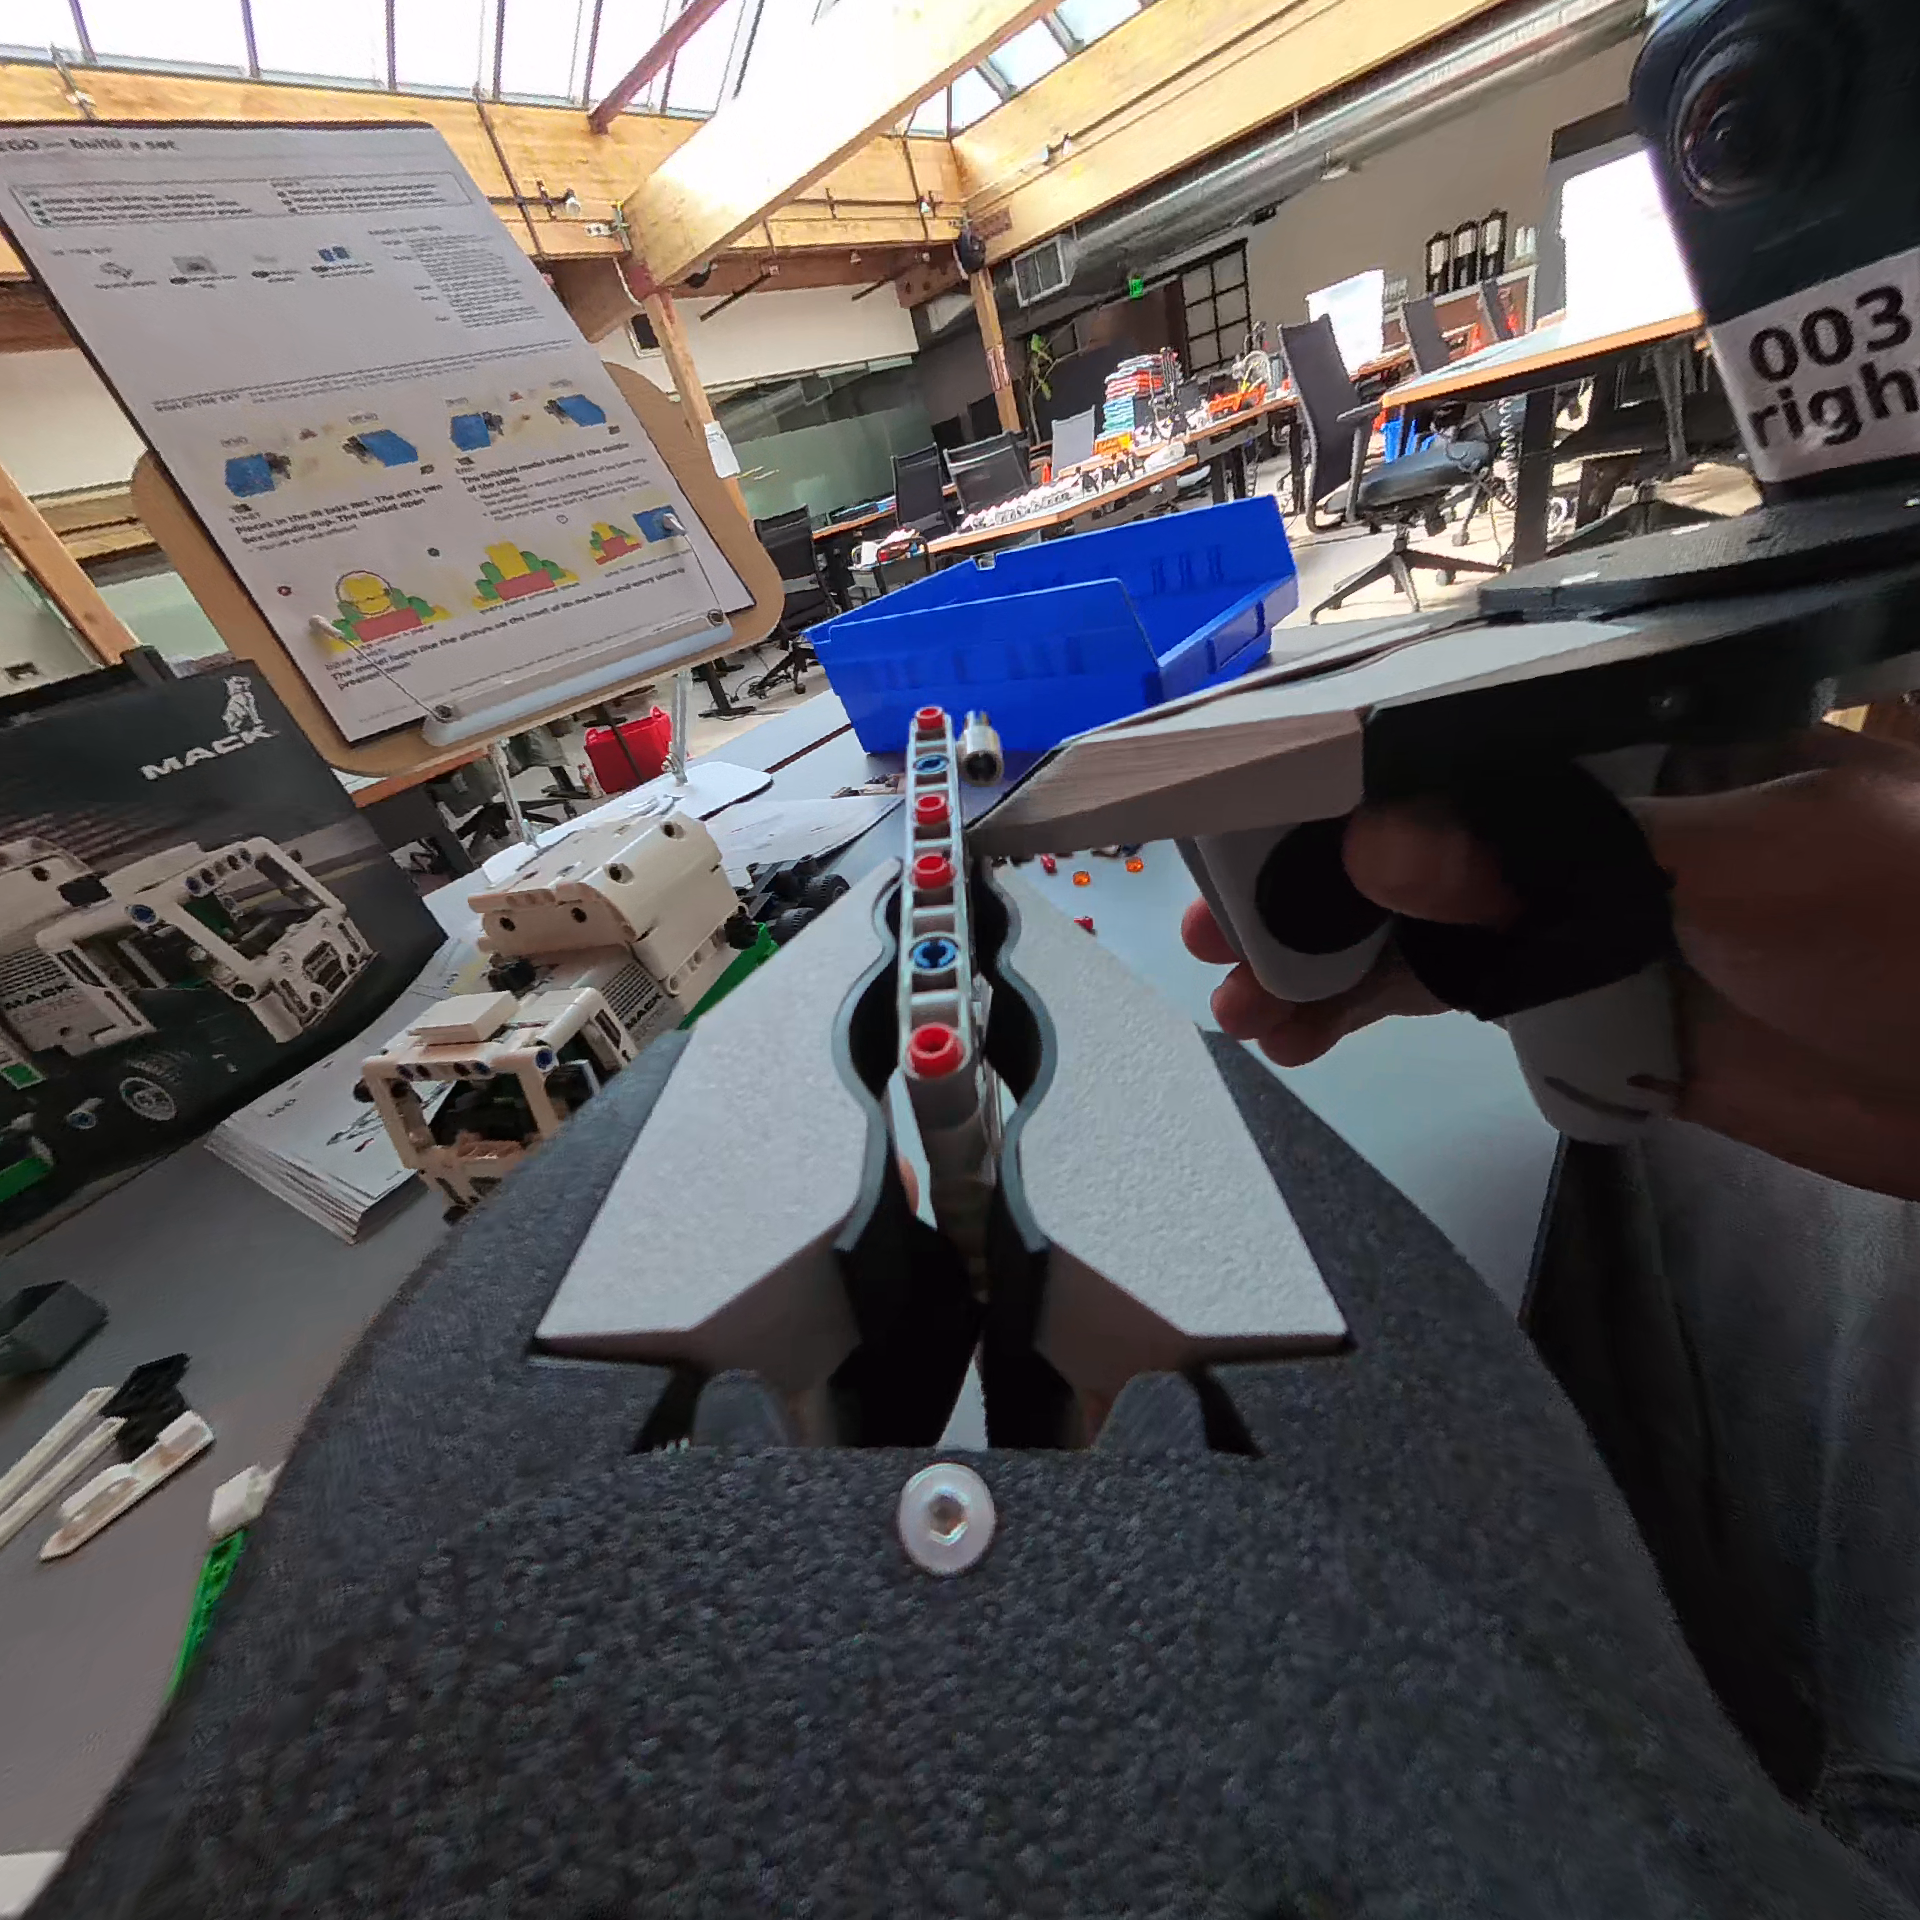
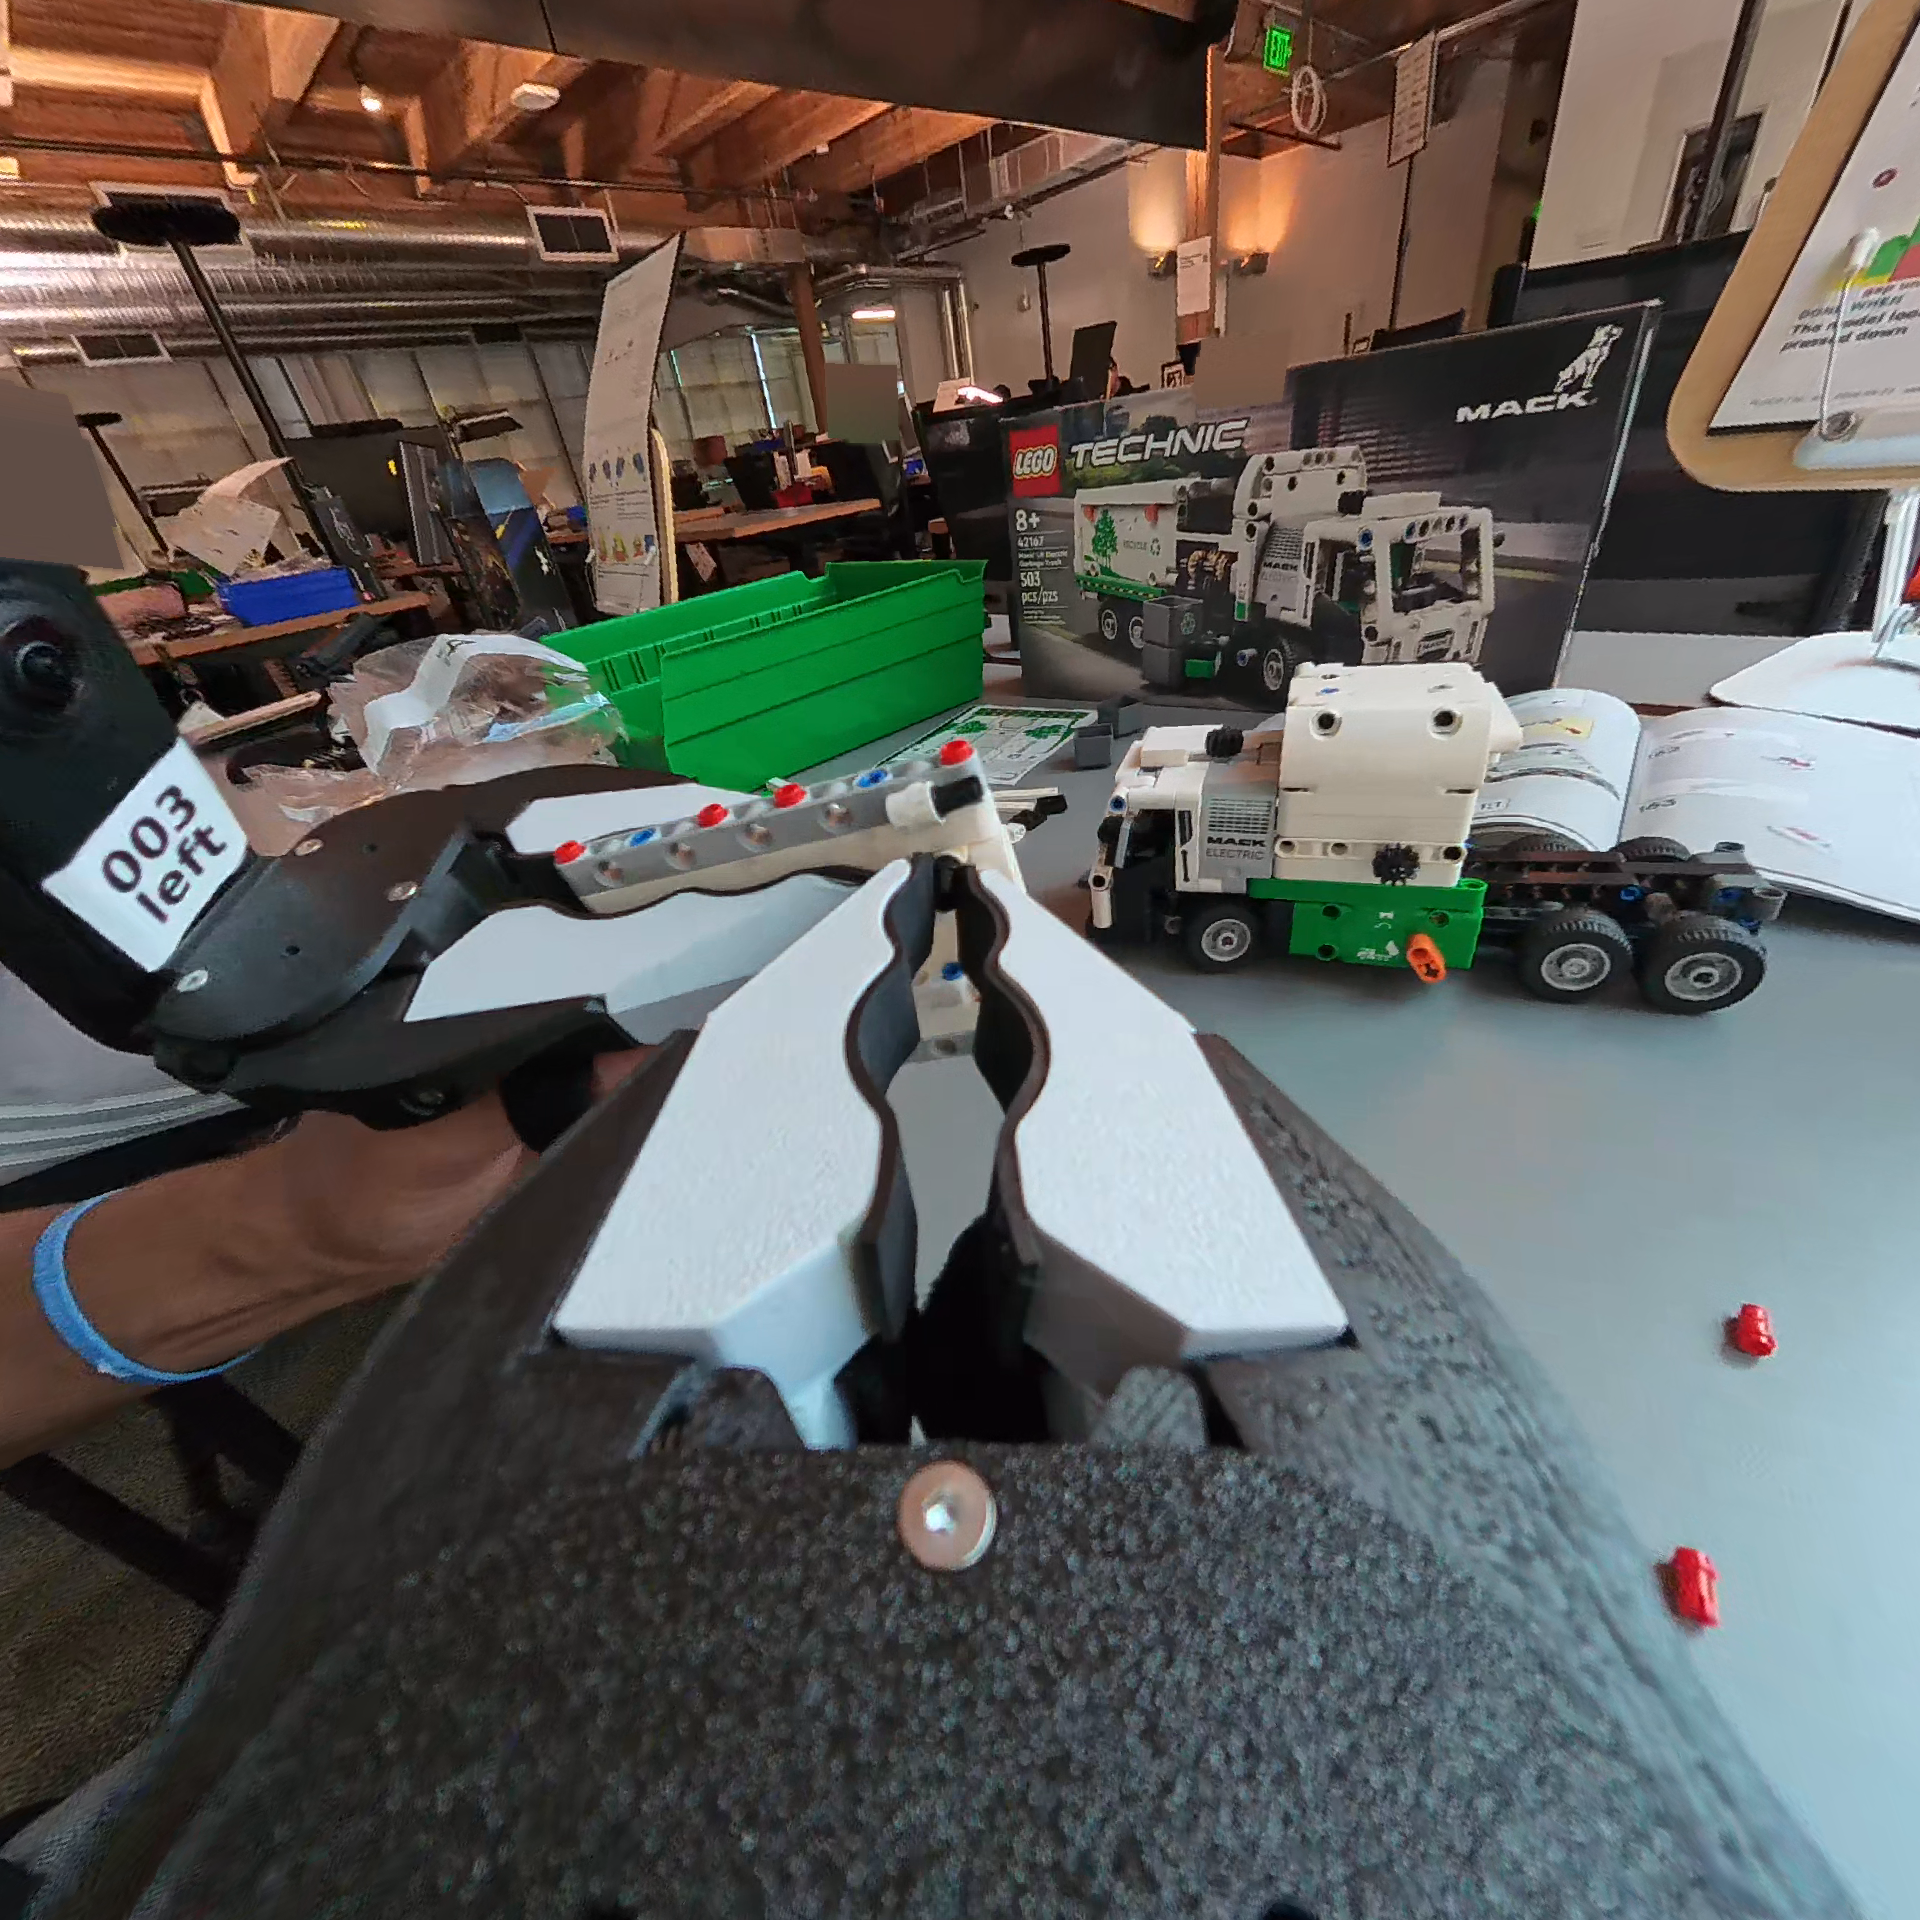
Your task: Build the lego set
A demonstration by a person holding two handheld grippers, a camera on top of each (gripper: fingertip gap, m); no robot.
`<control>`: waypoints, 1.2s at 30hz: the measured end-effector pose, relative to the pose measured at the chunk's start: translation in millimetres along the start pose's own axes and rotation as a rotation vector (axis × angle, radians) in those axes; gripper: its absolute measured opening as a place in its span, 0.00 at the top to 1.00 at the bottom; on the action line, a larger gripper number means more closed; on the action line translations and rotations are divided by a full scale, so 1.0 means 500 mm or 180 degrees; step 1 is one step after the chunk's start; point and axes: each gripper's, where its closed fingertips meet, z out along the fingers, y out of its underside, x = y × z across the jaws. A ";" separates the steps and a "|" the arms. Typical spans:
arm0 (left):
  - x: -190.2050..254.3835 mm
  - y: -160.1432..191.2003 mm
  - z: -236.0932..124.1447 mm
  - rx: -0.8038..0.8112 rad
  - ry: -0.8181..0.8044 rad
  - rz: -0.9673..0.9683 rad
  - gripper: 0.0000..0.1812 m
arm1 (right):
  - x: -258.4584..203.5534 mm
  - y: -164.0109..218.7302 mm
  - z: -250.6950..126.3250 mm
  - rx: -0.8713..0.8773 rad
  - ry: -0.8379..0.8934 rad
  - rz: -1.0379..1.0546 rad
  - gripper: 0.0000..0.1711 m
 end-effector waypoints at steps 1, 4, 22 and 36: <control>-0.001 -0.001 0.000 0.0016 0.0010 -0.0037 0.98 | -0.001 -0.002 0.001 -0.0001 -0.0007 -0.0019 0.98; -0.003 -0.002 0.001 0.0029 0.0051 -0.0170 0.97 | 0.000 -0.003 0.004 -0.0026 -0.0048 0.0040 0.98; 0.039 -0.065 -0.056 0.0686 0.1443 -0.1400 0.97 | -0.078 -0.047 -0.067 -0.0155 -0.2184 0.0044 0.83; 0.049 -0.062 -0.056 0.0620 0.1528 -0.1354 0.97 | -0.066 -0.036 -0.053 -0.0192 -0.2214 0.0259 0.74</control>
